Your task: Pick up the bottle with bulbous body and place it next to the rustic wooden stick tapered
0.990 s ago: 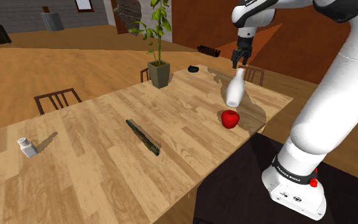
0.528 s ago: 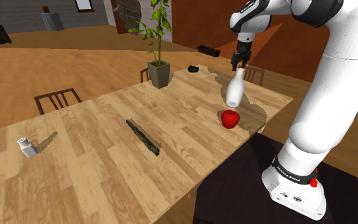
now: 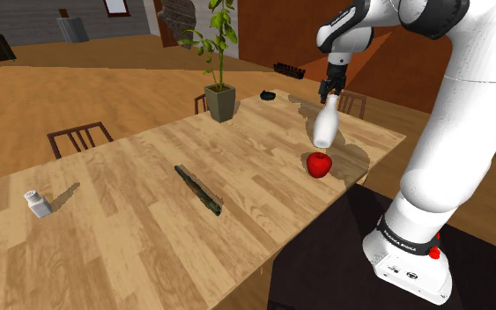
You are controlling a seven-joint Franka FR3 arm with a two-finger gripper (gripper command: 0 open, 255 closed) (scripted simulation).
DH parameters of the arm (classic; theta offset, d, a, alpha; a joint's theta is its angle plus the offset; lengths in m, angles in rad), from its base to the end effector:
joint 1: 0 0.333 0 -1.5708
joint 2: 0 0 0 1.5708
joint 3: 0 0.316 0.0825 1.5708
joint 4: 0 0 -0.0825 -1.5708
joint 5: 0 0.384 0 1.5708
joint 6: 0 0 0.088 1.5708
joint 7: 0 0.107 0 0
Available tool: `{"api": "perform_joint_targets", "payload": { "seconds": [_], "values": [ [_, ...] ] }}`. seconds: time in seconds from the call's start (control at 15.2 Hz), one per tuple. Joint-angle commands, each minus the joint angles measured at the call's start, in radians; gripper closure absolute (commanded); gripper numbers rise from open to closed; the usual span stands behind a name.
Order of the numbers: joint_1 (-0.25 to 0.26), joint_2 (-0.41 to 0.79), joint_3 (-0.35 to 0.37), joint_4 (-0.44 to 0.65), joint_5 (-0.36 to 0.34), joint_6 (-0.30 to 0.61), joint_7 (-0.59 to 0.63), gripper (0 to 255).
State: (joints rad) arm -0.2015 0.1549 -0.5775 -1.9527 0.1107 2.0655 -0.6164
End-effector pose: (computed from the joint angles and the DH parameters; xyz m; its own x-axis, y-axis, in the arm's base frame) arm 0.4267 -0.3994 0.4104 0.9778 -0.2095 -0.0054 -0.2096 -0.9776 -0.0189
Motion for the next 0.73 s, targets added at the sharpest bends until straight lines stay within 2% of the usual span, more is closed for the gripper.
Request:
{"api": "perform_joint_targets", "payload": {
  "seconds": [0.0, 0.13, 0.2, 0.66],
  "values": [
    [0.000, 0.000, 0.000, 0.000, 0.000, 0.001, 0.000, 0],
    [0.000, 0.000, 0.000, 0.000, 0.000, 0.000, 0.000, 0],
    [0.000, 0.000, 0.000, 0.000, 0.000, 0.000, 0.000, 255],
    [0.000, 0.000, 0.000, 0.000, 0.000, 0.000, 0.000, 255]
  ]
}}
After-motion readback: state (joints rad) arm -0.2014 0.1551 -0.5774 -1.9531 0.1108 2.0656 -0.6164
